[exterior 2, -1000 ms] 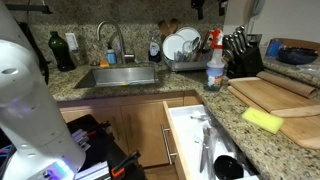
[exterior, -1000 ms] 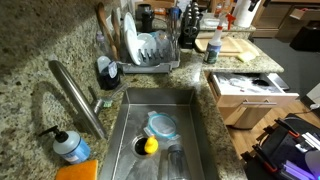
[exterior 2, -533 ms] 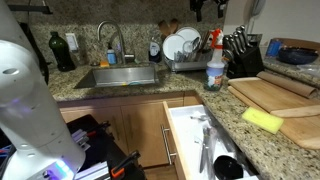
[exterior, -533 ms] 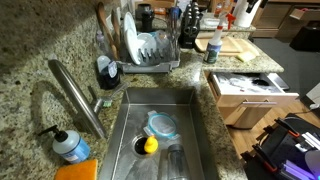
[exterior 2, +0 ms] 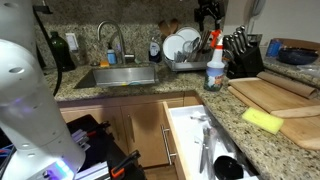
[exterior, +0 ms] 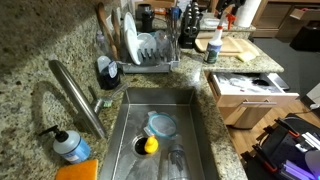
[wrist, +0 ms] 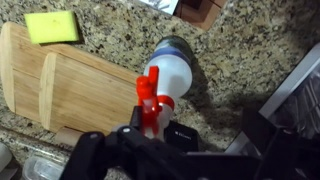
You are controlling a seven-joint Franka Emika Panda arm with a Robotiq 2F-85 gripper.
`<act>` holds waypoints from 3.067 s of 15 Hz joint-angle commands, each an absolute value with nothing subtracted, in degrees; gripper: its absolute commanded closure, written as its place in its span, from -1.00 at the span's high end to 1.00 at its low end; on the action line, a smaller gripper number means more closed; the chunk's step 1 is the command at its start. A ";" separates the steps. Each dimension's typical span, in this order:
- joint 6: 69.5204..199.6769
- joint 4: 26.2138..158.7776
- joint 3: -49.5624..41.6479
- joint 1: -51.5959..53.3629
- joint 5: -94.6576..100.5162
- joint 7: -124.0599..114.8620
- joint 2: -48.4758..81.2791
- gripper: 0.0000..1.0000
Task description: Put the spray bottle inside the open drawer
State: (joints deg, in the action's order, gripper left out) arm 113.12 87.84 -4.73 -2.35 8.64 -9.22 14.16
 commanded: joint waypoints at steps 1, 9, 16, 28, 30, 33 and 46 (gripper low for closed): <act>111.39 74.50 -7.11 -2.54 11.80 -16.74 21.92 1.00; 84.99 51.99 -10.32 -9.57 6.73 -8.21 33.76 1.00; 72.00 41.19 -5.10 -16.49 -6.15 7.21 36.95 1.00; 81.24 44.25 -4.03 -13.07 -8.69 6.03 38.03 1.00; 85.85 45.04 -3.85 -12.87 -9.08 6.57 39.14 1.00; 89.66 44.85 -4.51 -12.34 -7.93 6.06 41.38 1.00; 85.38 44.49 -5.67 -11.96 -5.22 -0.32 43.44 1.00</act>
